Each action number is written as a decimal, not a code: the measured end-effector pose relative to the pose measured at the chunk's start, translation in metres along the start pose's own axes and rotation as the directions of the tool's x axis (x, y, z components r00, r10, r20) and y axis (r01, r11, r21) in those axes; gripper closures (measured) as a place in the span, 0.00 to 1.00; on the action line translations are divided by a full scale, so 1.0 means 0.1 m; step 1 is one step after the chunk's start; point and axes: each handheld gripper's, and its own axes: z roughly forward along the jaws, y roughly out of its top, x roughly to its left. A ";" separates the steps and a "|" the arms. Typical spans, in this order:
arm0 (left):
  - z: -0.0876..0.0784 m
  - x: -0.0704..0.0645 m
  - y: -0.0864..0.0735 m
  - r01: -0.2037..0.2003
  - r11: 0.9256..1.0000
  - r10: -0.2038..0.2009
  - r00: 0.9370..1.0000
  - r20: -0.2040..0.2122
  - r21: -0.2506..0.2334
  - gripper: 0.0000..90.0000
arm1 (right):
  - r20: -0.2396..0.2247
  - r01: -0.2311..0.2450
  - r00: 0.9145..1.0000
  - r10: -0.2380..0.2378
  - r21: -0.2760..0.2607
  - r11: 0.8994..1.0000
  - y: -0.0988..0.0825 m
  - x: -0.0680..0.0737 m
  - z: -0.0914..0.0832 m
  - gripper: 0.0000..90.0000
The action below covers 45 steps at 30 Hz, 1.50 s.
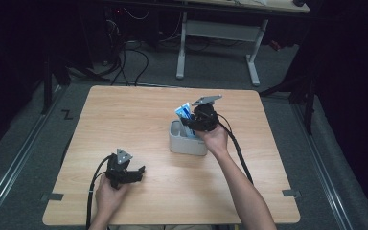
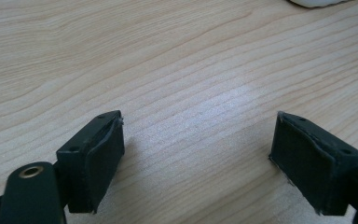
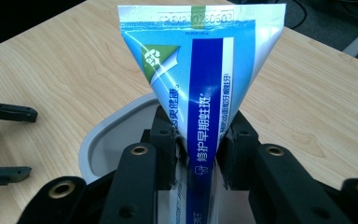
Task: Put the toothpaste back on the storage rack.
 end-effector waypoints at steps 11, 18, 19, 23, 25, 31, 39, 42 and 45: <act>0.00 0.00 0.00 0.003 1.000 -0.003 1.000 -0.003 0.002 0.20 | -0.035 -0.005 0.999 0.006 0.016 1.000 0.00 -0.03 -0.01 0.54; 0.00 -0.01 0.00 0.006 1.000 -0.006 1.000 -0.008 -0.002 0.20 | 0.001 -0.011 1.000 0.011 -0.022 1.000 0.03 -0.03 -0.09 0.55; 0.00 -0.01 0.00 0.006 1.000 -0.006 1.000 -0.008 -0.002 0.20 | 0.001 -0.011 1.000 0.011 -0.022 1.000 0.03 -0.03 -0.09 0.55; 0.00 0.00 0.00 0.006 1.000 -0.006 1.000 -0.004 0.001 0.20 | 0.012 -0.005 1.000 0.005 -0.020 1.000 0.02 -0.01 -0.11 0.54; 0.00 -0.01 0.00 0.006 1.000 -0.006 1.000 -0.006 -0.001 0.20 | 0.013 -0.010 1.000 0.010 -0.031 0.999 0.03 0.00 -0.15 0.53; 0.00 -0.01 0.00 0.006 1.000 -0.006 1.000 -0.006 -0.001 0.20 | 0.019 0.005 1.000 -0.004 -0.048 0.999 0.03 0.01 -0.26 0.53; 0.00 -0.01 0.00 0.006 1.000 -0.006 1.000 -0.006 0.000 0.20 | 0.021 0.008 1.000 -0.006 -0.080 0.997 -0.02 -0.05 -0.48 0.55; 0.00 -0.01 0.00 0.006 1.000 -0.006 1.000 -0.006 0.000 0.20 | 0.013 -0.012 1.000 0.013 -0.098 0.995 -0.06 -0.08 -0.52 0.56; 0.00 -0.01 0.00 0.006 1.000 -0.006 1.000 -0.006 -0.001 0.20 | 0.011 -0.026 1.000 0.027 -0.103 0.994 -0.09 -0.11 -0.55 0.56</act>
